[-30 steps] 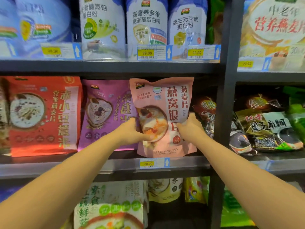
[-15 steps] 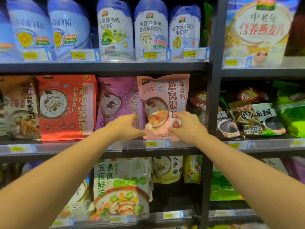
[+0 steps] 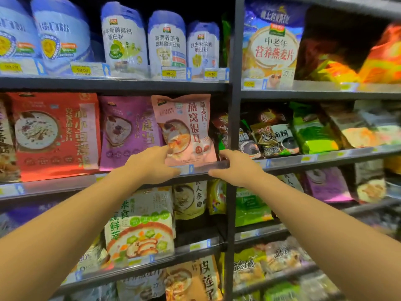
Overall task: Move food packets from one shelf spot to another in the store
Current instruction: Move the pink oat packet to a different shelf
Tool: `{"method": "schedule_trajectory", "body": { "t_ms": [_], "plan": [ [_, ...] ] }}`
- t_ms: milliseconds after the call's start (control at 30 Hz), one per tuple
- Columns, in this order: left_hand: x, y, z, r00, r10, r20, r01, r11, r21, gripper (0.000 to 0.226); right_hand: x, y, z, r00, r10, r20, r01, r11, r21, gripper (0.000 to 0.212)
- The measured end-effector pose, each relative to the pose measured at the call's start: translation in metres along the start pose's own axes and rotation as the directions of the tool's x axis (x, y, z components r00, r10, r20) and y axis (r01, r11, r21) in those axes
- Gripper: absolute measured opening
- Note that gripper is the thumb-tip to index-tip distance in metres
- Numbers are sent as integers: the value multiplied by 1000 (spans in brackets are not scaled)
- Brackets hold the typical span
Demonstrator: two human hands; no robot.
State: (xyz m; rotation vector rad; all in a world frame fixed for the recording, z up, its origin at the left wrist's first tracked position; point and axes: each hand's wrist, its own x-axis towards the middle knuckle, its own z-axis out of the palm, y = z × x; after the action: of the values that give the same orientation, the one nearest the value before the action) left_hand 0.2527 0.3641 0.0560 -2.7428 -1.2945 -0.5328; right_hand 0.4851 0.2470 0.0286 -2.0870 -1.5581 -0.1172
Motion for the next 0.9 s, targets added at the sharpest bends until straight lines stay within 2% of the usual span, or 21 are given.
{"method": "schedule_trajectory", "body": {
  "t_ms": [133,533,900],
  "plan": [
    [-11,36,0,998,52,29,-51,998,-42,76,-28,20,-16,1000,27,6,-27,1000,5,93],
    [-31,111,25,995,15,96,-3,991,-133,76,-60,83,-47,998,14,56,-16,999,39,90],
    [5,215,62,991,67,114,-46,983,-179,76,-63,191,-79,994,82,75,-84,996,32,99]
  ]
}}
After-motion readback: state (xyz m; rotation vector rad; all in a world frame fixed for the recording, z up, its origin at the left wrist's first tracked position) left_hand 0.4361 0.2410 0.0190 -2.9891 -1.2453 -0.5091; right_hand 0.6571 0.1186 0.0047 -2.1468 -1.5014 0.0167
